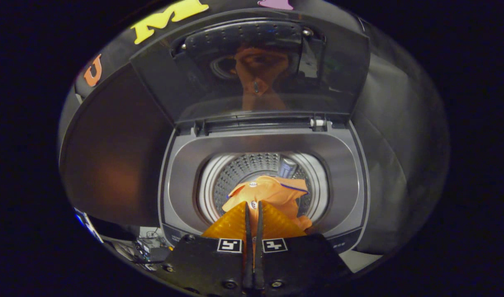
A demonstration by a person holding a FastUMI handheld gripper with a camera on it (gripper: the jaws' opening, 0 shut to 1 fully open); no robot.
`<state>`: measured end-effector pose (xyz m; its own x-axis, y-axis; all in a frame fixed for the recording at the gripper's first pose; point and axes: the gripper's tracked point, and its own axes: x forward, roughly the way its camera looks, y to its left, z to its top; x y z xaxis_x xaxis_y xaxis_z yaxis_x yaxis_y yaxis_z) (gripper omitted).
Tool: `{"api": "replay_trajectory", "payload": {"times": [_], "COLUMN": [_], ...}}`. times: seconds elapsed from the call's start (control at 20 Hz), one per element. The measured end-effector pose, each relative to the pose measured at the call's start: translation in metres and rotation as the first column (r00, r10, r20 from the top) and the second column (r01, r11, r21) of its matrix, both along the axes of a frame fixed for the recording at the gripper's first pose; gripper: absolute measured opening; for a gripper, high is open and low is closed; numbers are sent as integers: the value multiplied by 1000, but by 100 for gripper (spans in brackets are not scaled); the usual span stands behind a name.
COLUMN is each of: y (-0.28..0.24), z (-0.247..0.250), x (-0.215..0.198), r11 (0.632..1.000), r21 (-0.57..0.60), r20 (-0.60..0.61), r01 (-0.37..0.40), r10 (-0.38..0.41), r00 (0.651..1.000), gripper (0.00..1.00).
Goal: Put the clothes into the washing machine and then close the washing machine lid.
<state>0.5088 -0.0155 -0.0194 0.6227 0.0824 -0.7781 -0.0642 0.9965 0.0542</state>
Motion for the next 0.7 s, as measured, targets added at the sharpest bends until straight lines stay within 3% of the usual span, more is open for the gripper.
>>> {"api": "replay_trajectory", "payload": {"times": [0.4,0.5,0.7], "y": [-2,-2,-8], "z": [-5,-3,-7], "x": [-2,1,3], "r11": [1000,999,998], "r21": [-6,3,-25], "r20": [-22,-15,1], "r01": [25,33,50], "r10": [-25,-33,-50], "r00": [999,999,999], "gripper": [6,12,83]}}
